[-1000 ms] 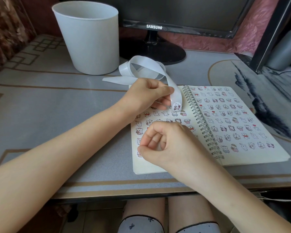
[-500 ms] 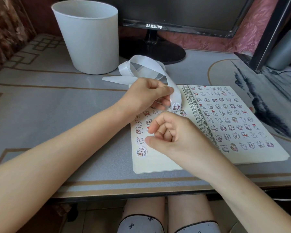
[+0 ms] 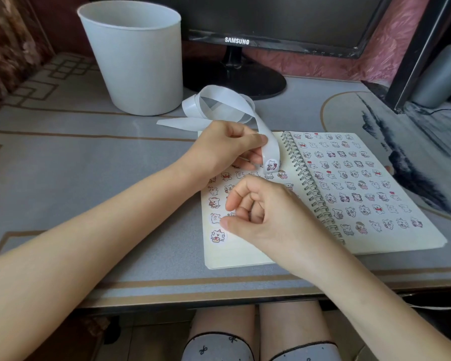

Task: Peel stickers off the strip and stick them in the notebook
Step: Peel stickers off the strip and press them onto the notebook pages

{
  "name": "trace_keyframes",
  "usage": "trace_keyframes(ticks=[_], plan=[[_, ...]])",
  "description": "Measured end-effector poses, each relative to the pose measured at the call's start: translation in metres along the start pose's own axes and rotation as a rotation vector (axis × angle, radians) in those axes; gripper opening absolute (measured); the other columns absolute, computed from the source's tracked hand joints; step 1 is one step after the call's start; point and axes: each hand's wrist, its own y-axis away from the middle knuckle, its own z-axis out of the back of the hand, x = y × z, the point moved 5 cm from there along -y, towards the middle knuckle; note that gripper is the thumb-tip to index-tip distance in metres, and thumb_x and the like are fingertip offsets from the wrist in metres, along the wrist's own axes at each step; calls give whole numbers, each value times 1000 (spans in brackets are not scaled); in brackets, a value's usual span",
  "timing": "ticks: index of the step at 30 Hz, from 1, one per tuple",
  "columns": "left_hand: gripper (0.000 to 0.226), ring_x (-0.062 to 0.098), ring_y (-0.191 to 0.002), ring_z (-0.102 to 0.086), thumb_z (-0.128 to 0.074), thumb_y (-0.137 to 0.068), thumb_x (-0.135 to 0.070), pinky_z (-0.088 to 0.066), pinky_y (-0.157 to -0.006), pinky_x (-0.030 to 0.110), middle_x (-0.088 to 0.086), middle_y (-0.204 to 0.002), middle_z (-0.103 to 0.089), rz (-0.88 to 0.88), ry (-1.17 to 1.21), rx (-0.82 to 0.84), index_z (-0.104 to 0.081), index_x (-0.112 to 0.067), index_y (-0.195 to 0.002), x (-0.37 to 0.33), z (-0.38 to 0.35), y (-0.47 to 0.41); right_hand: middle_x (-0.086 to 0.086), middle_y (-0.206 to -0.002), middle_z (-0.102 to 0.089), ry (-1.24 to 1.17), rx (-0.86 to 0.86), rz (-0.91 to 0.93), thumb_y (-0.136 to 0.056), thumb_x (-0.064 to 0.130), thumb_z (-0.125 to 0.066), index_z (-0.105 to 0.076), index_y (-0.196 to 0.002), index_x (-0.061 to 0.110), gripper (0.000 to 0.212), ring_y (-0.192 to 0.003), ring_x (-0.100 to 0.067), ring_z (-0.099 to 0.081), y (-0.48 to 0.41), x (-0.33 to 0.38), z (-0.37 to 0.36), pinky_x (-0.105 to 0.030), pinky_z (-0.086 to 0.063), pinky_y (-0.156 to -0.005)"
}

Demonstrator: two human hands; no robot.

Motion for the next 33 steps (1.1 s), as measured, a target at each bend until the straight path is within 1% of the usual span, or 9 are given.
trace_keyframes(ticks=[5, 8, 11, 14, 17, 19, 25, 29, 33], plan=[[17, 5, -49, -61, -60, -91, -10, -53, -53, 15, 2, -59, -64, -5, 11, 7, -63, -5, -75, 0, 0, 0, 13, -60, -54, -73, 38, -12, -70, 28, -80, -56, -79, 26, 25, -50, -1, -45, 3, 1, 1, -31, -42, -60], [15, 5, -50, -62, -60, -91, -10, -53, -54, 15, 3, -61, -64, -3, 14, 3, -63, -5, -77, 1, 0, -1, 14, -61, -54, -40, 42, 4, -73, 23, -77, -56, -79, 27, 22, -50, -2, -46, 2, 2, 0, -26, -38, -59], [17, 4, -52, -62, -60, -91, -11, -52, -53, 15, 3, -64, -64, -8, 17, 4, -62, -7, -75, 0, 0, 0, 10, -65, -55, -140, 68, 17, -78, 15, -74, -59, -77, 24, 17, -54, -2, -46, 0, 4, 6, -26, -40, -58], [22, 4, -51, -61, -60, -92, -12, -49, -50, 15, 2, -62, -63, -34, 8, 3, -60, -8, -70, -3, 0, 0, 8, -73, -62, -184, -67, 52, -81, 18, -71, -63, -77, 21, 9, -61, -9, -54, -5, 5, 35, -28, -46, -62], [19, 8, -54, -62, -60, -92, -11, -53, -52, 19, 2, -62, -63, -78, -17, -10, -61, -4, -74, -6, 2, -1, 12, -81, -66, -86, -353, 114, -82, 22, -70, -63, -81, 23, 7, -65, 2, -55, -15, -1, 72, -15, -43, -65], [16, 9, -55, -62, -59, -92, -11, -53, -51, 19, 3, -65, -63, -87, -9, -21, -61, 0, -80, -7, 3, -2, 14, -87, -66, -35, -436, 138, -82, 21, -70, -62, -86, 25, 9, -73, 4, -56, -23, -7, 84, -10, -42, -68], [15, 9, -56, -62, -58, -93, -10, -53, -51, 19, 6, -69, -63, -115, -4, -46, -61, -2, -80, -9, 5, -1, 9, -71, -69, -120, -389, 171, -78, 13, -75, -63, -86, 20, 16, -68, -2, -61, -34, -17, 79, -15, -45, -67], [17, 9, -57, -62, -57, -93, -13, -53, -52, 19, 7, -71, -63, -121, -3, -33, -61, -4, -79, -10, 4, -1, 7, -75, -68, -157, -391, 202, -78, 8, -75, -67, -83, 18, 14, -69, 1, -59, -35, -17, 77, -11, -43, -68], [24, 10, -61, -64, -55, -95, -20, -53, -55, 19, 10, -79, -67, -86, 37, 17, -64, -2, -83, -9, 1, -2, 7, -77, -69, -207, -444, 197, -79, 8, -73, -69, -81, 21, 14, -70, -2, -61, -35, -21, 81, -15, -48, -73]])
